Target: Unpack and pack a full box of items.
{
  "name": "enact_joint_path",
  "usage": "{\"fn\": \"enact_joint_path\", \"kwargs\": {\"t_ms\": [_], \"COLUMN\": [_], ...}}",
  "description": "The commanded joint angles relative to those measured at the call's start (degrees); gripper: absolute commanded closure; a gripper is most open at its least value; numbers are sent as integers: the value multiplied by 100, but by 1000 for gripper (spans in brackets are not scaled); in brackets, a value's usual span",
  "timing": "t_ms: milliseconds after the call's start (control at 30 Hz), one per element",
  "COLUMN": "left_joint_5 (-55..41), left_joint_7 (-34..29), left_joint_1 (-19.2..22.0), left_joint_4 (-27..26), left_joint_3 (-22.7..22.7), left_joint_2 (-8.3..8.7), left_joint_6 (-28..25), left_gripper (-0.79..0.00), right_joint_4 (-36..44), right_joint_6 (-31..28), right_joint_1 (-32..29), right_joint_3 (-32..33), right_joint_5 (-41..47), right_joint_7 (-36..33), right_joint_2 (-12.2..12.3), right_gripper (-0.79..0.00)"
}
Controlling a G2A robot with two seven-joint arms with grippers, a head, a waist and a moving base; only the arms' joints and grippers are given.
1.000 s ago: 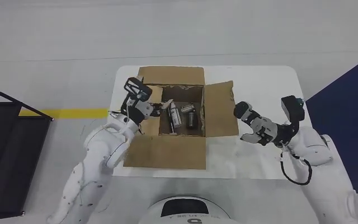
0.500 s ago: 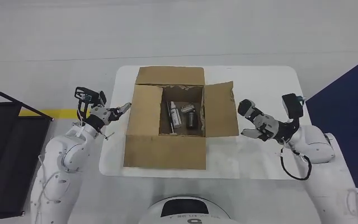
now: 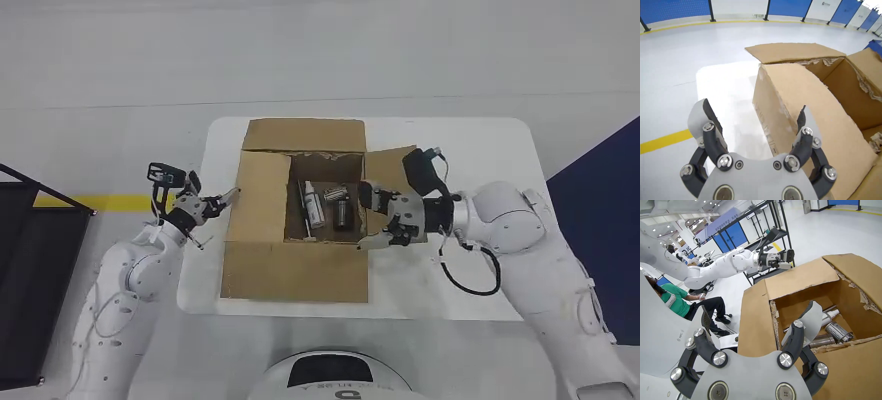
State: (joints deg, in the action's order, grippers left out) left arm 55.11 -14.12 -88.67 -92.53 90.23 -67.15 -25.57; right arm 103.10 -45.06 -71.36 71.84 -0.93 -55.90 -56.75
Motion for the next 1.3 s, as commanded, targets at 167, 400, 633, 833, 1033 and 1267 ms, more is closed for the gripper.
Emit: {"fn": "enact_joint_path", "kwargs": {"t_ms": [167, 400, 633, 833, 1033, 1267], "left_joint_5": [119, 304, -317, -145, 316, 711], "left_joint_7": [-150, -138, 382, 460, -24, -77], "left_joint_1": [269, 449, 137, -221, 67, 467], "left_joint_4": [418, 514, 308, 50, 225, 655], "left_joint_3": [-161, -410, -93, 567, 224, -449], "left_joint_2": [8, -12, 30, 100, 71, 2], "left_joint_6": [41, 285, -349, 266, 1018, 1194], "left_gripper": [-785, -785, -785, -785, -785, -785], "right_joint_4": [-112, -762, -1715, -2207, -2930, -4178], "right_joint_6": [481, 1769, 2063, 2227, 2597, 3021], "right_joint_1": [-6, 1674, 2767, 3152, 3720, 4353], "right_joint_3": [-43, -1458, -2529, -2958, -3622, -4285], "right_joint_5": [18, 203, 371, 596, 857, 1341], "right_joint_7": [67, -710, -649, -725, -869, -873], "right_joint_2": [-8, -292, -680, -883, -1250, -1831], "right_gripper": [-785, -785, -785, -785, -785, -785]}}
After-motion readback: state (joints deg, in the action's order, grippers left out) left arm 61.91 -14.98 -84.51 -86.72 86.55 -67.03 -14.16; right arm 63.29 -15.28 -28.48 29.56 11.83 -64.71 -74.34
